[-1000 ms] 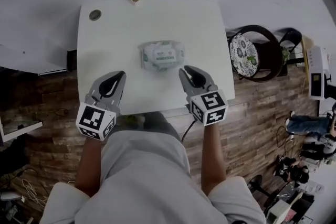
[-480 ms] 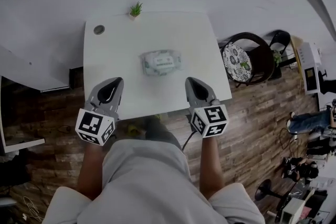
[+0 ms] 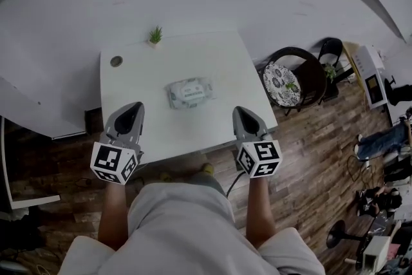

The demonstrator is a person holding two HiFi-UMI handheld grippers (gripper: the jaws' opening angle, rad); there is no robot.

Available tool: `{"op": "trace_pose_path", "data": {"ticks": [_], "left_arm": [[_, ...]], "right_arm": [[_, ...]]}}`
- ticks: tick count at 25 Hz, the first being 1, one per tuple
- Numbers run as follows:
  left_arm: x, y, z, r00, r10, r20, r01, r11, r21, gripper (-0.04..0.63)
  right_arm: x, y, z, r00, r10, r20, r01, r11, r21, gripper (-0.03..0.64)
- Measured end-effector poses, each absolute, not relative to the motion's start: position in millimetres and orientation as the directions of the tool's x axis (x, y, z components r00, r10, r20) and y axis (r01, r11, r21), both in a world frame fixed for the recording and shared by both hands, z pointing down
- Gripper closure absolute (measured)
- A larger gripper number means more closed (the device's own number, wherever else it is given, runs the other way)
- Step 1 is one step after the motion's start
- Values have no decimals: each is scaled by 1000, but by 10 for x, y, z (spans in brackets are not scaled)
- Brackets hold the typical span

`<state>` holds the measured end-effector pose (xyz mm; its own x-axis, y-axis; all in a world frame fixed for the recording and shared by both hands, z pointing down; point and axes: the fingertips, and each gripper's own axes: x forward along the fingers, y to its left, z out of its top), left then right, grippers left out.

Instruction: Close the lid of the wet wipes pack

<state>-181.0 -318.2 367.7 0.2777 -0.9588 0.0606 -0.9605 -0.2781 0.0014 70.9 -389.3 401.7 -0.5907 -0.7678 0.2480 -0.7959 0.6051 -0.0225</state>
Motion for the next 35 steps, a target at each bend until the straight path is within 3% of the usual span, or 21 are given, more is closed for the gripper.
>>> {"op": "trace_pose_path", "data": {"ticks": [13,35], "left_arm": [[-1860,-3378,3351,222,-975,21,-974,-222,-45,595],[-1878,-3447,3327,115,-993,21,-993,-115,-28,595]], "right_arm": [[1114,-4129,3786,-531,-827,187,-845,533,-46,612],[1256,-4448,3617,-543,-824,163,-837,546,-27,614]]}}
